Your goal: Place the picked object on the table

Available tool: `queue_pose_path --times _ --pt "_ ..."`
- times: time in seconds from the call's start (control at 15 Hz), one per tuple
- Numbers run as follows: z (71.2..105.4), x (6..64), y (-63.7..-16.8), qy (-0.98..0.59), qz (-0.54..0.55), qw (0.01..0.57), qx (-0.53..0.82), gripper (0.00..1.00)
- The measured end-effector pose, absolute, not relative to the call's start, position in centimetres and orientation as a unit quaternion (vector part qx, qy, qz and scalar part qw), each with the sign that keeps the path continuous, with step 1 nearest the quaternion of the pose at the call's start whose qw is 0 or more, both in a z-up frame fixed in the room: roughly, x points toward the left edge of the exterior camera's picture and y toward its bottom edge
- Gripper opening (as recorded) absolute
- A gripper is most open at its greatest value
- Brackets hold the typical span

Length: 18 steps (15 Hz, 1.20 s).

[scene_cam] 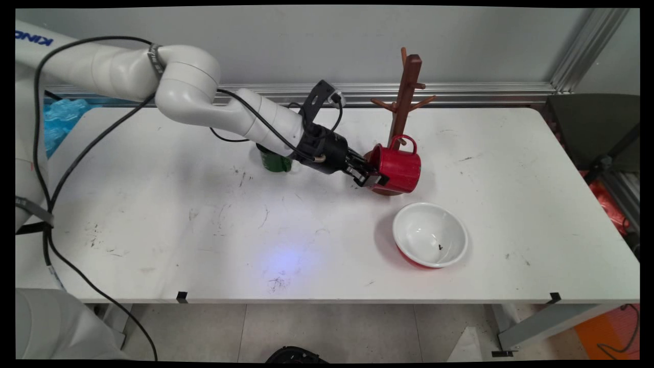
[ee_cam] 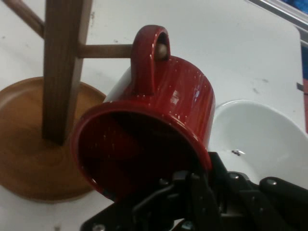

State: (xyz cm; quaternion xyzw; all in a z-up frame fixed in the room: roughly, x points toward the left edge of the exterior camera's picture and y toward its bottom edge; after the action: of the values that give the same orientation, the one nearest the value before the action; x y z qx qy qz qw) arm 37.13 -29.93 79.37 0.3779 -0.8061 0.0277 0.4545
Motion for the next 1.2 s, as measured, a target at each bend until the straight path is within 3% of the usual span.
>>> queue_pose_path --times 0.67,1.2 --pt "83.7 37.8 -27.0 -0.812 0.003 0.445 0.378 0.0" --pt "87.9 43.1 -26.2 -0.854 0.006 0.392 0.342 0.0"
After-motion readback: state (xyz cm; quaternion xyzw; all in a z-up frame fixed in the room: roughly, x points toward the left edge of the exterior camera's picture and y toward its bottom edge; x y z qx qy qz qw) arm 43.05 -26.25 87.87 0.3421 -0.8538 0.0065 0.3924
